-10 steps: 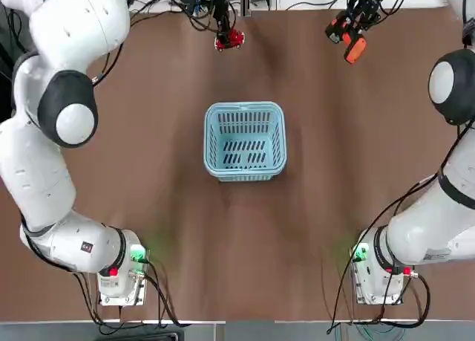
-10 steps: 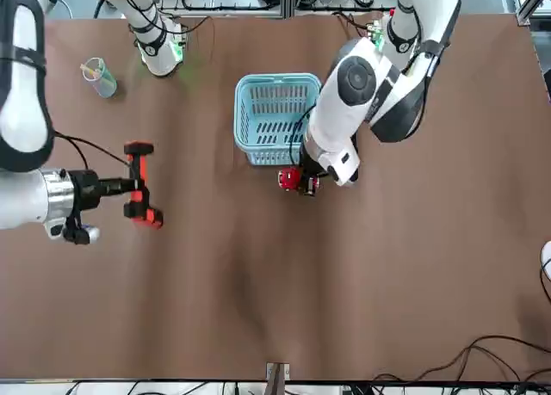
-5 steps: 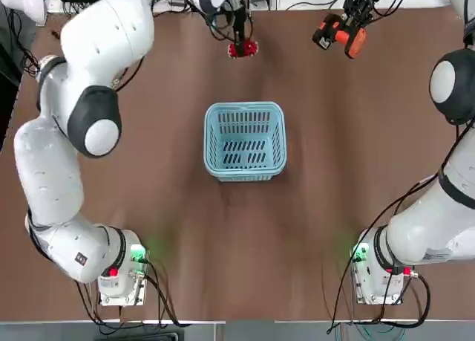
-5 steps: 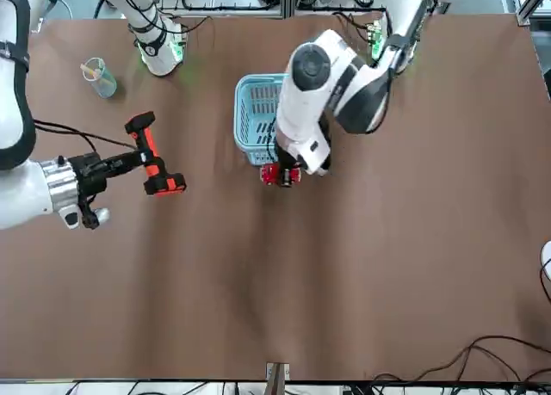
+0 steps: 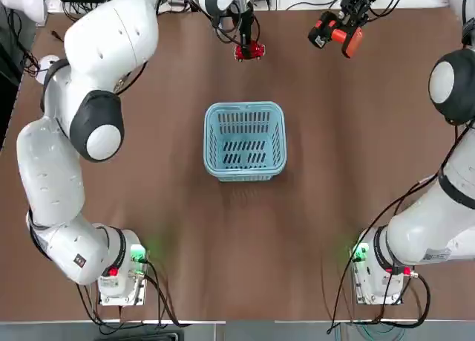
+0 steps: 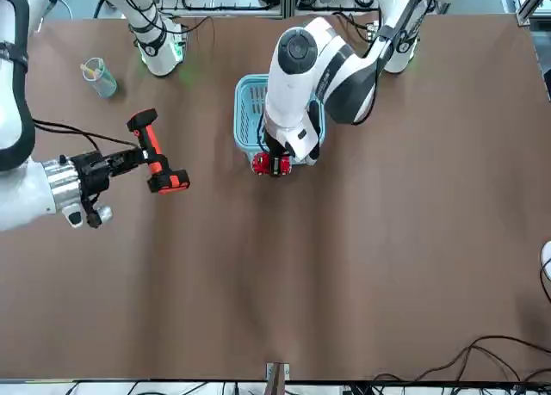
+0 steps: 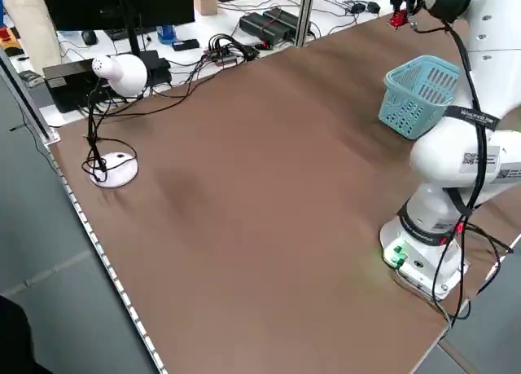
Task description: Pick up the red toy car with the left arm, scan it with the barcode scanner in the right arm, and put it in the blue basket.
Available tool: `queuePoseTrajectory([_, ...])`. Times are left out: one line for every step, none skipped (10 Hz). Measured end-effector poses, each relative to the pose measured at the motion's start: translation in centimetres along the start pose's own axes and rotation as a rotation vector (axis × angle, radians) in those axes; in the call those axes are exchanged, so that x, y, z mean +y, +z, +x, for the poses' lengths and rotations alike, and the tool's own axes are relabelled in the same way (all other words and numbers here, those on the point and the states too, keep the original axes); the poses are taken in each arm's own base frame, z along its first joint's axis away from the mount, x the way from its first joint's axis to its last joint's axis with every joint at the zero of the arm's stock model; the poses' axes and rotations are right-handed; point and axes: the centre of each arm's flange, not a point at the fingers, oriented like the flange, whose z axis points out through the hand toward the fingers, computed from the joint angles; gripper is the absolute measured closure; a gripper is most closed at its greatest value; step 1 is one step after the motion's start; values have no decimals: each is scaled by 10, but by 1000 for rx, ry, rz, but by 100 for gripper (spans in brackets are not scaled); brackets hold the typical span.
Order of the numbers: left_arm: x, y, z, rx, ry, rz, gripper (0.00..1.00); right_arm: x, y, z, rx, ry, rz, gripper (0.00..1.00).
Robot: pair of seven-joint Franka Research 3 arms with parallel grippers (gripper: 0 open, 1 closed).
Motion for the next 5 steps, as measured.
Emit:
queuePoseTrajectory([0,0,-1,0,1,0,56,-12,12,3,-16,-21,28,63])
queuePoseTrajectory([-1,0,-1,-1,3,1,56,-21,25,7,-34,-37,54,63])
queuePoseTrajectory([-2,0,-3,-3,5,2,56,-30,36,11,-44,-49,74,63])
queuePoseTrajectory([-3,0,-3,-4,6,2,56,-35,44,14,-47,-57,97,63])
queuePoseTrajectory([-3,-1,-4,-4,7,2,56,-39,51,16,-55,-63,124,63])
